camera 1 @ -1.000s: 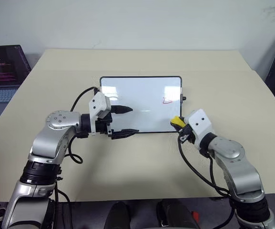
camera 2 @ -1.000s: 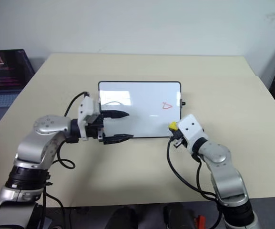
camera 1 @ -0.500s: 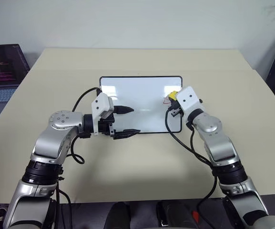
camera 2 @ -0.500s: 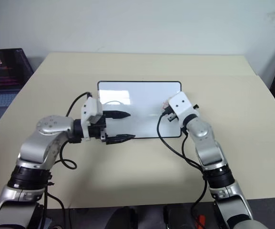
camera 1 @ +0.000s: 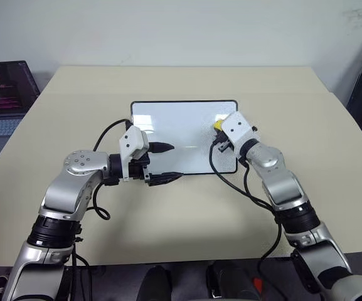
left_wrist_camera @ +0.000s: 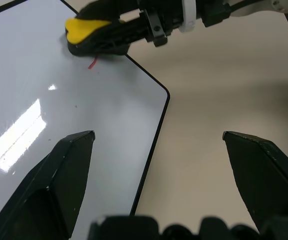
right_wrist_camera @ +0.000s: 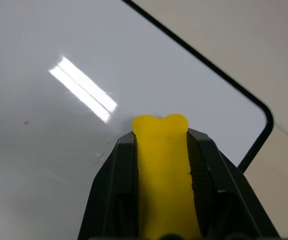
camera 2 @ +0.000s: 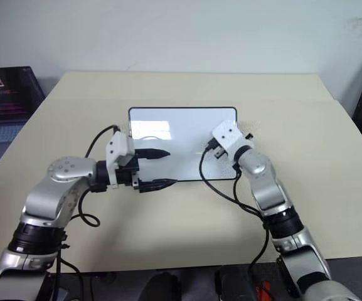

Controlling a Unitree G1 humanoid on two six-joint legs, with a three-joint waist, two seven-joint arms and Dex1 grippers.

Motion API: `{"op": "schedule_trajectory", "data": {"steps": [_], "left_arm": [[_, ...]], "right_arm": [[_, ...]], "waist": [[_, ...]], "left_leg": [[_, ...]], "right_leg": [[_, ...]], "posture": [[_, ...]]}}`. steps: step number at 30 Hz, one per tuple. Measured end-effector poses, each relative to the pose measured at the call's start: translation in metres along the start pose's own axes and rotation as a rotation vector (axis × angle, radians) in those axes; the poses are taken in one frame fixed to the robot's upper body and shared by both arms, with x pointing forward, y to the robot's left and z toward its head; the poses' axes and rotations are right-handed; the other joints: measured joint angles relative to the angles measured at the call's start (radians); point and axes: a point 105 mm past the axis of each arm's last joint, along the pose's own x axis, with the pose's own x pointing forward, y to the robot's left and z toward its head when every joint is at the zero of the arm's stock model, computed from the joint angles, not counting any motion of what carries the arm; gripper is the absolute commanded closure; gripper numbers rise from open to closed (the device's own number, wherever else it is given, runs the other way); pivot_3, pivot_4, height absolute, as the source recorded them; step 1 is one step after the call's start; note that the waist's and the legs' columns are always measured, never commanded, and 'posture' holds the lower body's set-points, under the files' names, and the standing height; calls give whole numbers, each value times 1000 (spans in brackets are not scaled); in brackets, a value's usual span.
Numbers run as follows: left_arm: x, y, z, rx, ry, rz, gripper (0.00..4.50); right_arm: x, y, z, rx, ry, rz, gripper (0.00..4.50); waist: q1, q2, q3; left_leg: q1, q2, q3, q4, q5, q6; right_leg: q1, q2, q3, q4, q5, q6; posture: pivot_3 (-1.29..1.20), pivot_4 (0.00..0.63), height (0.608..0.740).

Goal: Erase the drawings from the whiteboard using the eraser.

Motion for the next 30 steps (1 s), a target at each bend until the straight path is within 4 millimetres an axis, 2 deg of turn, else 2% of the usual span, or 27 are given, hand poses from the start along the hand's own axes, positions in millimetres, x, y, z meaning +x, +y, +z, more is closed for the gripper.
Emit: {"op": "schedule_trajectory", "data": {"steps": [3, 9, 12, 17, 25, 30], "left_arm": [[0, 0, -1, -6, 3, 0, 0], [0, 0, -1, -8, 4, 0, 0], [0, 0, -1, -8, 4, 0, 0], [0, 0, -1, -8, 4, 0, 0], [0, 1, 1, -4, 2, -2, 0], [0, 1, 2, -2, 1, -9, 0]], "right_arm": [[-1, 3, -1, -8, 8, 34, 3507], [-8, 21, -7, -20, 44, 153, 3507], [-7, 20, -7, -22, 40, 126, 3507], [-2, 1, -3, -46, 24, 26, 3507], [-19, 27, -17, -59, 88, 208, 3507], [-15, 19, -17, -45, 87, 125, 3507]], "waist": [[1, 0, 0], [0, 0, 0], [-1, 0, 0], [1, 0, 0], [1, -1, 0], [1, -1, 0]], "left_leg": [[-1, 0, 0, 0, 0, 0], [0, 0, 0, 0, 0, 0], [1, 0, 0, 0, 0, 0], [0, 0, 0, 0, 0, 0], [1, 0, 0, 0, 0, 0], [1, 0, 0, 1, 0, 0]], "right_leg": [[0, 0, 1, -1, 0, 0], [0, 0, 0, 0, 0, 0], [0, 0, 0, 1, 0, 0], [0, 0, 0, 0, 1, 1], [0, 0, 0, 0, 1, 0], [0, 0, 0, 0, -1, 4]], "posture": [[0, 150, 740], [0, 150, 740], [0, 150, 740], [0, 150, 740], [0, 150, 740], [0, 150, 740]]}}
